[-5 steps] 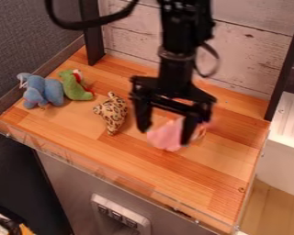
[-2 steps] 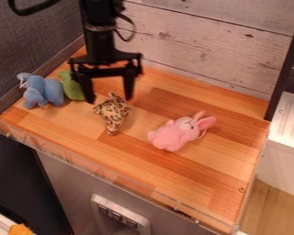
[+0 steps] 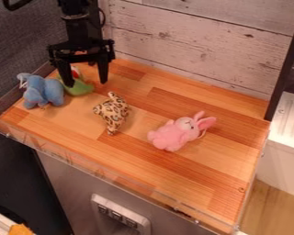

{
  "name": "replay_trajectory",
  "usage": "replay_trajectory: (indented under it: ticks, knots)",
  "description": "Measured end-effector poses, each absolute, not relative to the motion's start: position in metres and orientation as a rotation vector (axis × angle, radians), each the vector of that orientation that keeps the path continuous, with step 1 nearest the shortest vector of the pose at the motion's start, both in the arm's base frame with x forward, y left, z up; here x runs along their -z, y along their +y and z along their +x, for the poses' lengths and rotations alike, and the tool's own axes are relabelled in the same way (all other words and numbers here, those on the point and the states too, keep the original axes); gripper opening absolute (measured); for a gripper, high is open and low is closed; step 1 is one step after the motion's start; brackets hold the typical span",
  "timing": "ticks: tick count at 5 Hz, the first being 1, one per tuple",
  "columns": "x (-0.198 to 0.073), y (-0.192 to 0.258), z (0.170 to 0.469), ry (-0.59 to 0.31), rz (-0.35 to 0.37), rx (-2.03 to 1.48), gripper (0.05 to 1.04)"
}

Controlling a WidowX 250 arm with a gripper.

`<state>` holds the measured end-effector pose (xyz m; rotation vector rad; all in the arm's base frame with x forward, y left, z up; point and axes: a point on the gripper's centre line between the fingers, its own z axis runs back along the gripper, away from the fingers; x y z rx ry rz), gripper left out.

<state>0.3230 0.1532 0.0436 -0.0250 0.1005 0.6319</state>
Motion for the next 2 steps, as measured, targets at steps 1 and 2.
replay_trajectory:
  ticks: [1, 2]
  knots:
    - [-0.035, 0.163, 0.337, 0.104, -0.025, -0.49, 0.999]
    - [-0.023, 0.167, 0.343, 0.113, -0.027, -0.377, 0.999]
